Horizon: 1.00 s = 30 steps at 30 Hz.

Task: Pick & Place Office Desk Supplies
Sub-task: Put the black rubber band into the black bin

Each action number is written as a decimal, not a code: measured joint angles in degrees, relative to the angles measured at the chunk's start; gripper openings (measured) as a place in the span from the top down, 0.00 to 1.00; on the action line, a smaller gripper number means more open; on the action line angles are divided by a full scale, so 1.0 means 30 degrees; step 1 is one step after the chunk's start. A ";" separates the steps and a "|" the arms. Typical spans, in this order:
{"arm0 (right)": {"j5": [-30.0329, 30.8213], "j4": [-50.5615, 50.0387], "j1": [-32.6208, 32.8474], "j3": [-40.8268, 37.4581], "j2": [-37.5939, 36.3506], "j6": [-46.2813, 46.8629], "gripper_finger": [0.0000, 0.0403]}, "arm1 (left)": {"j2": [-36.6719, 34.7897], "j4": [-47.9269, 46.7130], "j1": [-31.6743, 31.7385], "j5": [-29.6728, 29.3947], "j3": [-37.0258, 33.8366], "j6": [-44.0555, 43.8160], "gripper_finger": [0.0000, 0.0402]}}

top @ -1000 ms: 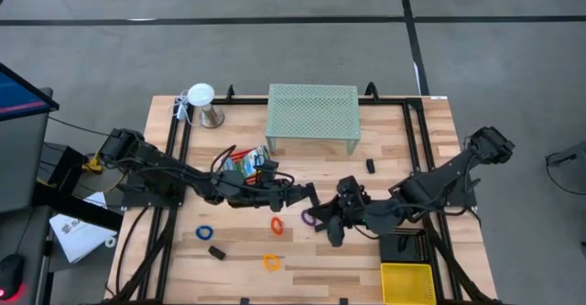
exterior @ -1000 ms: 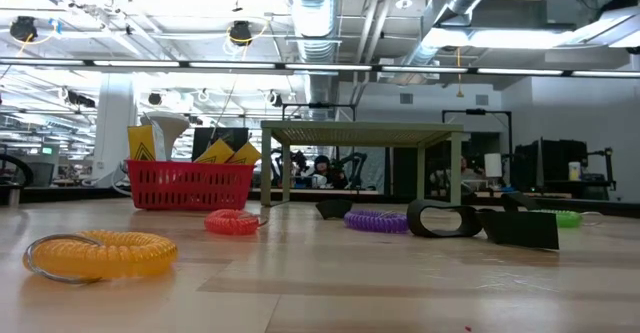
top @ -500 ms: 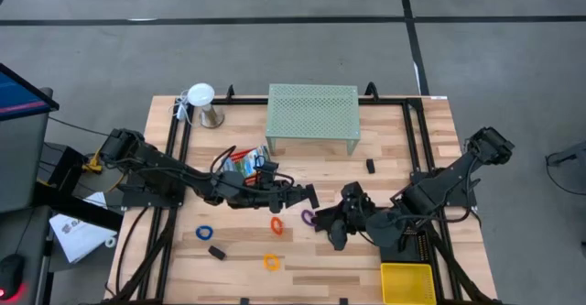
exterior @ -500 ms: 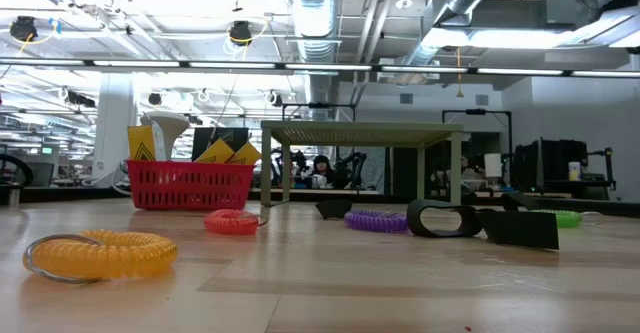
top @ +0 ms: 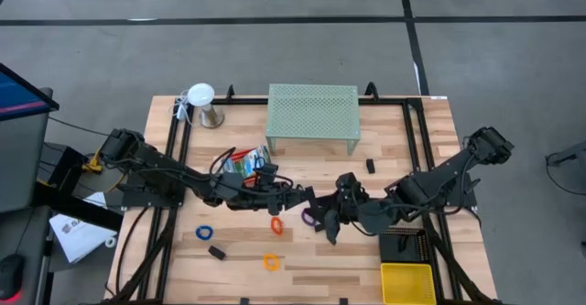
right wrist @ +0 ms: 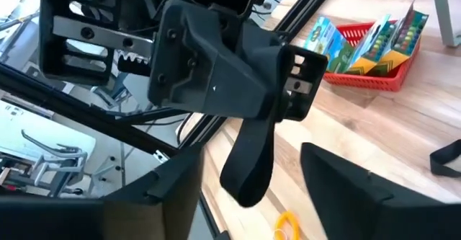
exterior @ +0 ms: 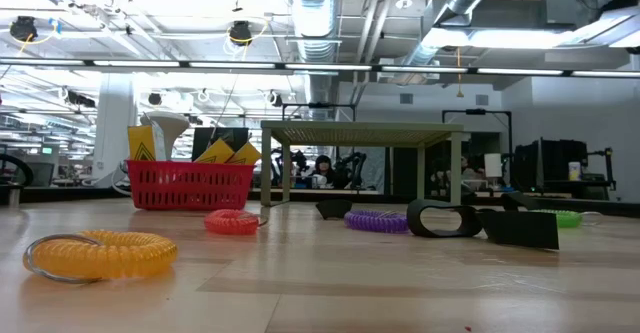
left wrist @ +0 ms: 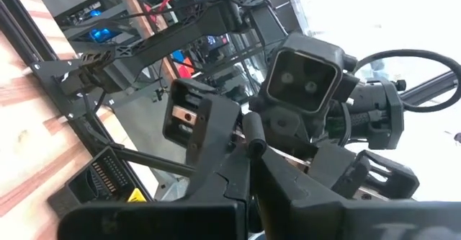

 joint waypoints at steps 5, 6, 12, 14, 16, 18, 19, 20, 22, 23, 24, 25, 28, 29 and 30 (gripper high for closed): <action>-0.0036 0.0006 0.0269 0.0000 0.0000 -0.0446 0.70 | 0.0000 0.0000 0.0000 0.0007 0.0000 0.0000 0.99; -0.0020 0.0003 0.0349 0.0000 0.0000 -0.0514 0.75 | 0.0000 0.0000 0.0000 0.0007 0.0000 0.0000 0.99; 0.0467 0.0134 0.0736 0.0000 0.0000 -0.0896 0.97 | 0.0000 -0.0007 -0.0013 0.0046 0.0000 0.0000 0.99; 0.0459 0.0129 0.0736 0.0000 0.0000 -0.0858 0.97 | 0.0000 -0.0061 -0.0061 0.0095 0.0000 -0.0005 0.99; 0.0456 0.0142 0.0766 0.0000 0.0000 -0.0950 0.98 | 0.0000 -0.0058 -0.0087 0.0038 0.0000 0.0000 0.99; 0.0529 0.0139 0.0852 0.0000 0.0000 -0.0942 0.98 | 0.0000 -0.0067 -0.0093 0.0038 0.0000 -0.0007 0.99; 0.0523 0.0142 0.0845 0.0000 0.0000 -0.0940 0.97 | 0.0000 -0.0073 -0.0138 0.0044 0.0000 -0.0006 0.99; 0.0517 0.0140 0.0838 0.0000 0.0000 -0.0841 0.96 | 0.0000 -0.0070 -0.0178 0.0041 0.0000 -0.0007 0.99; 0.0517 0.0106 0.0838 0.0000 0.0000 -0.0478 0.89 | 0.0000 -0.0073 -0.0211 0.0007 0.0000 0.0000 0.99; 0.0517 0.0105 0.0838 0.0000 0.0000 -0.0372 0.85 | 0.0000 -0.0073 -0.0211 0.0015 0.0000 -0.0007 0.99; 0.0522 0.0093 0.0816 0.0000 0.0000 -0.0289 0.81 | 0.0000 -0.0073 -0.0219 0.0022 0.0000 -0.0003 0.99; 0.0525 0.0091 0.0783 0.0000 -0.0007 -0.0279 0.76 | 0.0000 -0.0077 -0.0223 0.0022 0.0000 0.0000 0.99; 0.0517 0.0098 0.0678 0.0000 -0.0007 -0.0274 0.62 | 0.0000 -0.0080 -0.0226 0.0022 0.0000 0.0000 0.99; 0.0518 0.0098 0.0678 0.0000 -0.0007 -0.0279 0.57 | 0.0000 -0.0080 -0.0226 0.0022 0.0000 0.0000 0.99; 0.0525 0.0098 0.0678 0.0000 -0.0007 -0.0279 0.53 | 0.0000 -0.0080 -0.0226 0.0022 0.0000 0.0000 0.99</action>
